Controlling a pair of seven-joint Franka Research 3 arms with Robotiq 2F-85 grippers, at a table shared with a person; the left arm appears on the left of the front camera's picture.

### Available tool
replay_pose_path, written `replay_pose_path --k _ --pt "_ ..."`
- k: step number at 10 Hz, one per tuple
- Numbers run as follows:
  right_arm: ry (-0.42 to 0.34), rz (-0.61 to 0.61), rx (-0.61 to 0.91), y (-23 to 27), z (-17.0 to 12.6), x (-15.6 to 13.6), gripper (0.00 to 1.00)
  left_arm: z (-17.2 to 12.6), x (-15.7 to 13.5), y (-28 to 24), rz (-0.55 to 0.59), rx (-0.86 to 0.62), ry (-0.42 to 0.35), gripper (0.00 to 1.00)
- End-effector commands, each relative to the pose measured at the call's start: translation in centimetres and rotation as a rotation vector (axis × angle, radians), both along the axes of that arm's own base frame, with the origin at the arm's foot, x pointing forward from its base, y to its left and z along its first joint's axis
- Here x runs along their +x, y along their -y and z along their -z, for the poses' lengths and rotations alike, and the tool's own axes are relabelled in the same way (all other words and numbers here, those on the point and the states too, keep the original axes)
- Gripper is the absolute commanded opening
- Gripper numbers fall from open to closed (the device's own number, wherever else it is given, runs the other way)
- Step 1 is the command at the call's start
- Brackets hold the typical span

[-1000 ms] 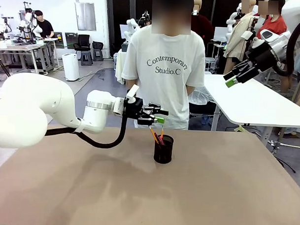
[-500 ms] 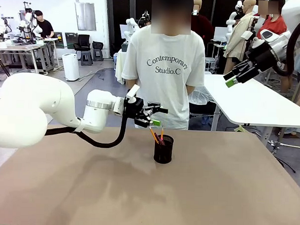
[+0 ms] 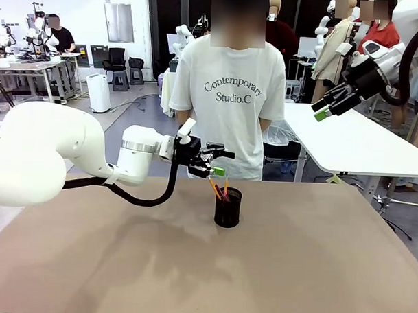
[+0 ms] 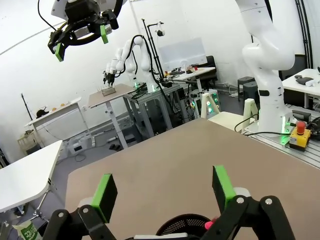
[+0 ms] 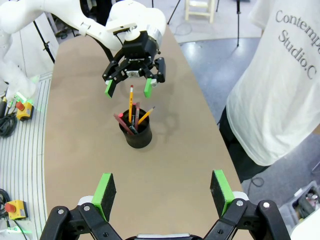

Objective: Place the pens into the pen holder.
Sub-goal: Pick up a writing instrument from the table and place it into the Pen holder.

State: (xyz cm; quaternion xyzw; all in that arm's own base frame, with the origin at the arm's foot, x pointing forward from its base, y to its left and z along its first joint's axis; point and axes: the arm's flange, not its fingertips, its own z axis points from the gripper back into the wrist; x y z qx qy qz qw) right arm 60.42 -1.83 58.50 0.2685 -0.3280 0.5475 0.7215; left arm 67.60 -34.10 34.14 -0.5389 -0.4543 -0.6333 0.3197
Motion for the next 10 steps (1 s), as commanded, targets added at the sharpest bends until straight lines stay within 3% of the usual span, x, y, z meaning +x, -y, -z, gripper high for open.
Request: replay_pose_path --k 1,3,6,7,10 --pt "0.006 0.006 -0.003 -0.3 0.1 -0.3 1.00 -0.2 0.1 -0.3 0.002 -0.010 0.013 1.00" --pt "0.006 0.006 -0.003 -0.3 0.1 -0.3 1.00 -0.6 -1.4 -1.1 -0.032 0.040 0.019 1.00" --pt "0.006 0.006 -0.003 -0.3 0.1 -0.3 1.00 -3.3 -3.8 -2.5 -0.010 0.212 0.031 1.00" --pt "0.006 0.006 -0.003 -0.3 0.1 -0.3 1.00 -4.7 -4.3 -3.4 0.028 0.258 -0.006 1.00" --pt "0.006 0.006 -0.003 -0.3 0.1 -0.3 1.00 -9.7 -7.3 -6.8 -0.202 0.476 -0.062 1.00"
